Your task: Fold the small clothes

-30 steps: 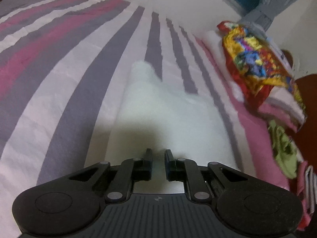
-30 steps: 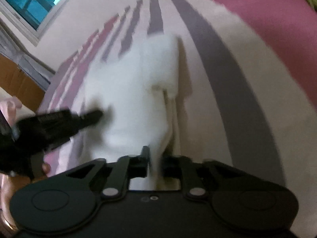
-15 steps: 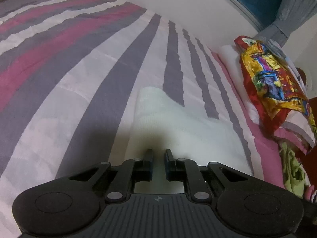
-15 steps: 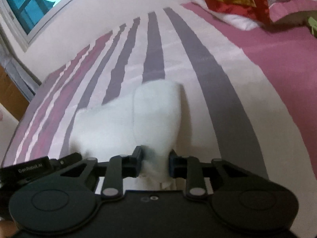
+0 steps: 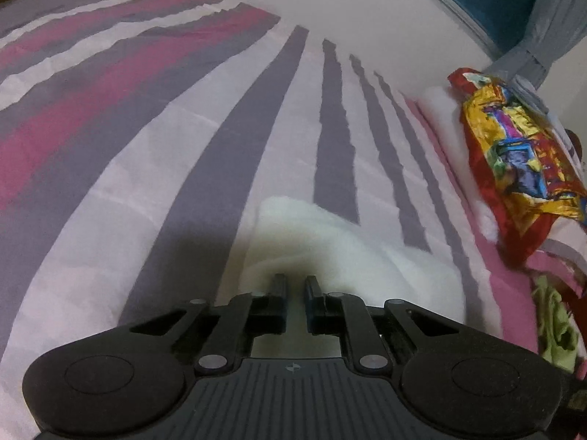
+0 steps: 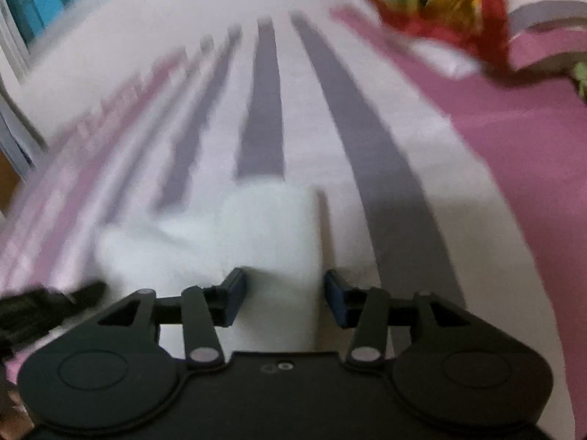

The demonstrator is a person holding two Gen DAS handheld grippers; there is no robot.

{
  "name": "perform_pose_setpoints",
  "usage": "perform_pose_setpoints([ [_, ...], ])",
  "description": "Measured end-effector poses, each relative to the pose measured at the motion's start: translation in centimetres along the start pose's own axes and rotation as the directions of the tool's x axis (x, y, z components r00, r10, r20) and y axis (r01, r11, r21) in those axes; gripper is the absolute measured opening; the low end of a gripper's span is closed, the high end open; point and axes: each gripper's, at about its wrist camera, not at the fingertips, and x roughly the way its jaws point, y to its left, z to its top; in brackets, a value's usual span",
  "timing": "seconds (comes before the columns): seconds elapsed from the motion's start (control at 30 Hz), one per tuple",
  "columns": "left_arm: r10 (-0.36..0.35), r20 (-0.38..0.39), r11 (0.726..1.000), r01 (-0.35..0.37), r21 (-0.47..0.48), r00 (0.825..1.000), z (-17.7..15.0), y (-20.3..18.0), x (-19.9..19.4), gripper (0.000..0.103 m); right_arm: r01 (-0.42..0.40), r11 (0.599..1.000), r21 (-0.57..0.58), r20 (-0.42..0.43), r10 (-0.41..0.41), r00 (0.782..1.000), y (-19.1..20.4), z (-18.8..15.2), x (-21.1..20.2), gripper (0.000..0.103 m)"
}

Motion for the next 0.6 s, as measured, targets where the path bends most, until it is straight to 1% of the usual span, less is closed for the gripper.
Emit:
perform_pose_setpoints([
  [0.03, -0.001, 0.001, 1.0, 0.001, 0.005, 1.0, -0.1, 0.0, -0.1, 0.012, 0.002, 1.0, 0.008, -0.001, -0.002, 1.0, -0.2, 0.1, 0.4, 0.047],
  [0.07, 0.007, 0.004, 0.999, -0.007, 0.035, 1.0, -0.3, -0.3, -0.3, 0.012, 0.006, 1.0, 0.011, -0.007, -0.006, 1.0, -0.2, 0.3, 0.5, 0.047],
  [0.1, 0.02, 0.007, 0.997, -0.021, 0.07, 1.0, -0.6, -0.6, -0.7, 0.012, 0.02, 1.0, -0.008, -0.013, -0.02, 1.0, 0.2, 0.4, 0.4, 0.047],
  [0.17, 0.03, 0.011, 0.997, -0.031, 0.068, 0.999, -1.3, -0.6, -2.5, 0.012, 0.047, 0.997, -0.062, -0.015, -0.048, 0.999, 0.9, 0.2, -0.1, 0.047],
  [0.2, 0.028, 0.015, 0.998, -0.029, 0.063, 1.0, -1.8, -0.5, -3.6, 0.012, 0.044, 0.998, -0.046, -0.005, -0.045, 0.999, 0.9, 0.0, -1.1, 0.048],
  [0.27, -0.013, 0.012, 0.998, 0.012, 0.068, 1.0, -3.3, 0.1, -5.8, 0.013, -0.017, 1.0, -0.021, 0.039, 0.018, 0.999, 0.7, -0.8, -3.6, 0.048],
  [0.33, -0.024, 0.001, 0.997, 0.024, 0.078, 1.0, -5.3, 0.6, -7.6, 0.013, -0.028, 0.998, -0.051, 0.061, 0.032, 0.998, 1.0, -2.6, -5.9, 0.051],
  [0.37, -0.039, -0.002, 0.997, 0.039, 0.062, 0.999, -6.5, 1.1, -8.6, 0.013, -0.022, 0.997, -0.067, 0.065, 0.026, 0.998, 1.1, -3.9, -7.0, 0.053],
  [0.43, -0.043, -0.047, 0.998, 0.045, 0.046, 0.998, -8.5, 1.8, -9.5, 0.013, -0.001, 0.998, -0.071, 0.068, 0.006, 0.998, 0.8, -6.2, -8.6, 0.063],
  [0.47, -0.037, -0.06, 0.998, 0.04, 0.041, 0.997, -9.5, 2.2, -9.7, 0.013, 0.013, 0.998, -0.069, 0.066, -0.008, 0.998, 0.8, -7.0, -9.1, 0.064],
  [0.5, -0.036, -0.057, 0.998, 0.038, 0.04, 0.998, -10.2, 2.5, -9.9, 0.012, 0.018, 0.998, -0.061, 0.058, -0.015, 0.998, 0.4, -8.2, -9.5, 0.064],
  [0.57, -0.027, -0.049, 0.998, 0.03, 0.055, 0.998, -11.4, 2.7, -10.2, 0.012, 0.014, 0.998, -0.058, 0.0, -0.014, 1.0, 0.0, -10.3, -9.4, 0.058],
  [0.6, -0.023, -0.05, 0.998, 0.025, 0.049, 0.998, -11.7, 2.7, -10.4, 0.012, 0.016, 0.998, -0.062, -0.027, -0.017, 0.999, -0.3, -11.4, -9.0, 0.057],
])
